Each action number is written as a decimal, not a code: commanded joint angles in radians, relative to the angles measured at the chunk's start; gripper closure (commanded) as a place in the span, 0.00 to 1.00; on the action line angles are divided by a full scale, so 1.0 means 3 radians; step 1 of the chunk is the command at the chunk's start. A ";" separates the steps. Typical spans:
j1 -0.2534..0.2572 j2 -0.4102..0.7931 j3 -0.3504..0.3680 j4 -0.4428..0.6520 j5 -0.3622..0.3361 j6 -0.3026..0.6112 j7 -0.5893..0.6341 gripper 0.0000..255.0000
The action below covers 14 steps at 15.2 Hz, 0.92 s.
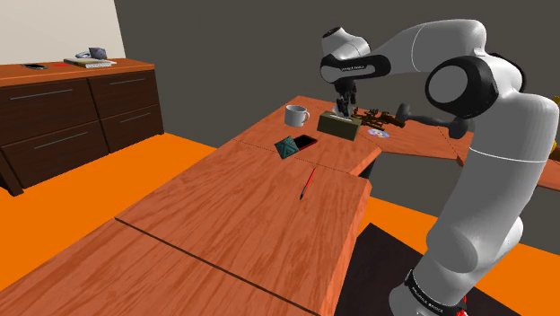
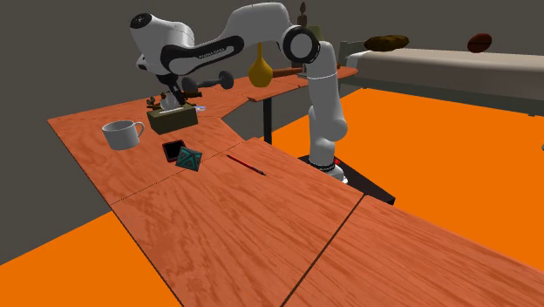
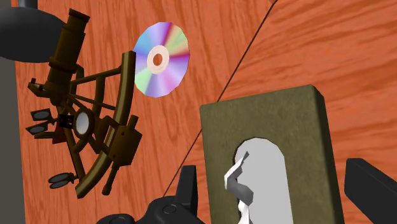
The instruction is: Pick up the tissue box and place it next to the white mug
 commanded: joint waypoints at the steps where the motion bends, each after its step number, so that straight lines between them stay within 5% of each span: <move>1: 0.0000 0.0000 0.0000 0.0000 0.0000 0.0000 0.0000 0.00; 6: 0.0117 0.0051 0.0065 0.0421 0.0015 -0.0410 -0.0050 0.00; 14: 0.0117 0.0051 0.0065 0.0421 0.0015 -0.0410 -0.0050 0.00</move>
